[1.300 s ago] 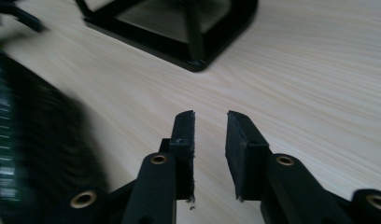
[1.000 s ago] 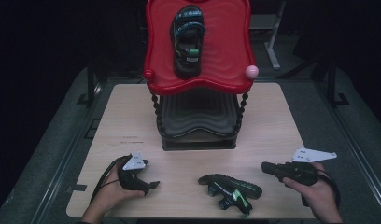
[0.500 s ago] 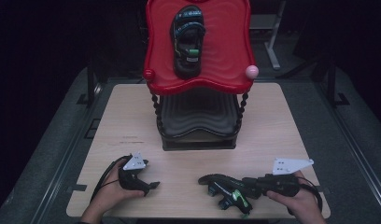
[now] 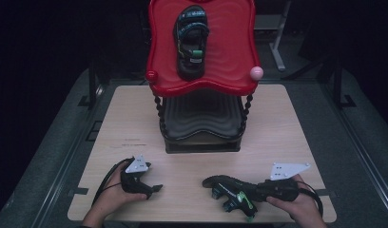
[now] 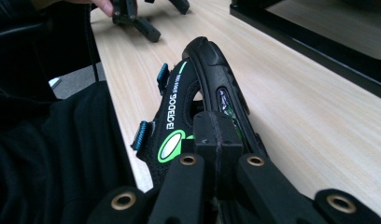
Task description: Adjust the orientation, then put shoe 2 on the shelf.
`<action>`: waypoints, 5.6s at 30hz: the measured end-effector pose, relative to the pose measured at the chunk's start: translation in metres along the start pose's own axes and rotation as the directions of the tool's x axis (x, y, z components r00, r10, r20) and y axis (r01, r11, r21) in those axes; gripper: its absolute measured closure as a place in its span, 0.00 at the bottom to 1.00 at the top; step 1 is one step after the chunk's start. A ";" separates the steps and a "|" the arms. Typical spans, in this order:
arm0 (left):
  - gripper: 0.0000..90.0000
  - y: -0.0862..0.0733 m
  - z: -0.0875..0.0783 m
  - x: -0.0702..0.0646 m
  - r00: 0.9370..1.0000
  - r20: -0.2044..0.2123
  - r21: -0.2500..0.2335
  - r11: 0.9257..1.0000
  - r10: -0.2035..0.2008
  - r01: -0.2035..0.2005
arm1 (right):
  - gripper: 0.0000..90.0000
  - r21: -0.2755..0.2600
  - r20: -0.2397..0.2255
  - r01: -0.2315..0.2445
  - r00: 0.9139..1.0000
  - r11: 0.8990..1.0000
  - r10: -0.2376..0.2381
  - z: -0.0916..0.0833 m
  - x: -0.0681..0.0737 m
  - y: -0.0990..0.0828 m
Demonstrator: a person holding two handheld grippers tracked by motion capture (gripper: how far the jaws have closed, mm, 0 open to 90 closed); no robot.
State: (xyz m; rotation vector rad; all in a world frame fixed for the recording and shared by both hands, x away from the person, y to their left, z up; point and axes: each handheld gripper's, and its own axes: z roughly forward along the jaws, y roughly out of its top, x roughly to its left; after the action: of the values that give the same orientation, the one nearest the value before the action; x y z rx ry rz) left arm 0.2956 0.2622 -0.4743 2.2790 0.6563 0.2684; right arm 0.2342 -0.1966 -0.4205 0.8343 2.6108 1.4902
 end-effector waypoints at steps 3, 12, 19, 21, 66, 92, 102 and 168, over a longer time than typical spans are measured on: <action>0.04 0.000 0.000 0.000 1.000 0.000 -0.001 1.000 -0.001 0.001 | 1.00 -0.009 0.011 -0.005 1.000 1.000 0.005 -0.001 -0.004 0.001; 0.04 0.000 0.000 0.000 1.000 -0.001 0.000 1.000 -0.001 0.001 | 1.00 -0.035 0.038 -0.025 0.999 0.999 0.026 -0.002 -0.021 0.007; 0.04 0.000 0.000 0.000 1.000 -0.001 0.001 1.000 -0.002 0.002 | 1.00 -0.056 0.049 -0.065 0.997 0.996 0.068 0.001 -0.044 0.010; 0.04 0.000 0.000 0.000 1.000 -0.001 0.001 1.000 -0.002 0.002 | 1.00 -0.057 0.048 -0.068 0.996 0.996 0.071 0.001 -0.046 0.010; 0.04 0.000 0.000 0.001 1.000 -0.009 -0.002 1.000 -0.011 0.011 | 1.00 0.048 0.152 -0.179 0.974 0.983 0.170 -0.014 -0.082 -0.039; 0.04 0.000 0.000 0.001 1.000 -0.010 -0.002 1.000 -0.011 0.011 | 1.00 0.148 -0.057 -0.054 0.996 0.988 0.063 0.012 -0.034 -0.033; 0.04 0.000 0.000 0.001 1.000 -0.011 -0.001 1.000 -0.011 0.011 | 0.94 0.062 0.012 -0.076 0.997 0.995 0.076 -0.002 -0.044 -0.027; 0.04 0.001 0.001 0.001 1.000 -0.013 -0.001 1.000 -0.013 0.013 | 0.73 -0.208 -0.089 -0.141 0.988 0.968 0.125 0.024 -0.066 0.015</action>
State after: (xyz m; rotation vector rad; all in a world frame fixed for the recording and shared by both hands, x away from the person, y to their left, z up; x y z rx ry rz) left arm 0.2971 0.2623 -0.4743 2.2730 0.6778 0.2773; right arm 0.3038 -0.2014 -0.4367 0.9636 2.4269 1.8311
